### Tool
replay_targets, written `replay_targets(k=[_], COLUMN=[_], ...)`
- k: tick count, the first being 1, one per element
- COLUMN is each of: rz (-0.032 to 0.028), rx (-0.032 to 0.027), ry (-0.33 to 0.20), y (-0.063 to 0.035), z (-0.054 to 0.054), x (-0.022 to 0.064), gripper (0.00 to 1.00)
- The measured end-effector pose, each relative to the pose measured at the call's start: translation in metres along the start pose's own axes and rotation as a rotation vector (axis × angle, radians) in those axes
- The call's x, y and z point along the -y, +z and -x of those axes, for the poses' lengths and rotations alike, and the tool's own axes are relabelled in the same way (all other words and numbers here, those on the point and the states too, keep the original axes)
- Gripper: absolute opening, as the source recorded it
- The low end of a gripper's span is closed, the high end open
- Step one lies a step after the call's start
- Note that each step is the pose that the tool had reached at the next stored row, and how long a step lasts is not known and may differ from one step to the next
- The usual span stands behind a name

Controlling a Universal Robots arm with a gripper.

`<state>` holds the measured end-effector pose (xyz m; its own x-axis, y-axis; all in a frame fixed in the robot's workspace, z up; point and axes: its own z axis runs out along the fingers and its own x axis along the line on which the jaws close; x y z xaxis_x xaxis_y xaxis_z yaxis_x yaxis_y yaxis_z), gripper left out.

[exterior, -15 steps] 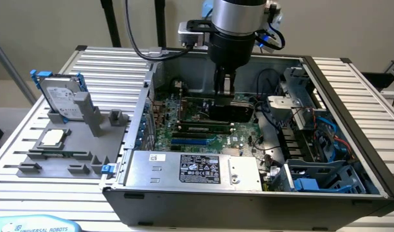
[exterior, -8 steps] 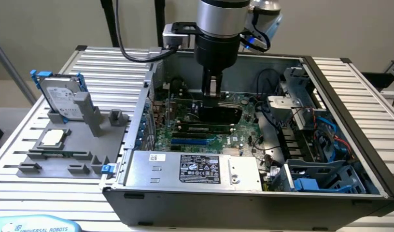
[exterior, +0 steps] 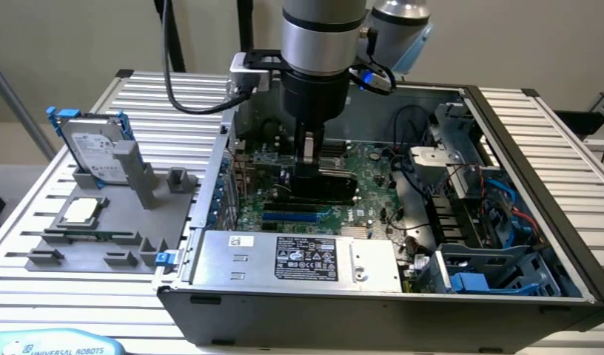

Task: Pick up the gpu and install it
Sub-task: 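Insert the gpu into the slot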

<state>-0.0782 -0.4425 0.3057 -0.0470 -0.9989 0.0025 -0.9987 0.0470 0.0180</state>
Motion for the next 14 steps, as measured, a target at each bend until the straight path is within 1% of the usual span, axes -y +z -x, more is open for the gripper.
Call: replay_targets(k=[3,8,14], rz=[-0.0006,-0.0026,-0.0039], rx=[0.0004,0.0012,0.0012], ry=[0.0,0.0,0.0], y=[0.0055,0.0146,0.0256], z=[-0.001,-0.001,-0.001], x=[-0.0048,-0.0068,-0.0123], gripper=[0.27,0.27,0.27])
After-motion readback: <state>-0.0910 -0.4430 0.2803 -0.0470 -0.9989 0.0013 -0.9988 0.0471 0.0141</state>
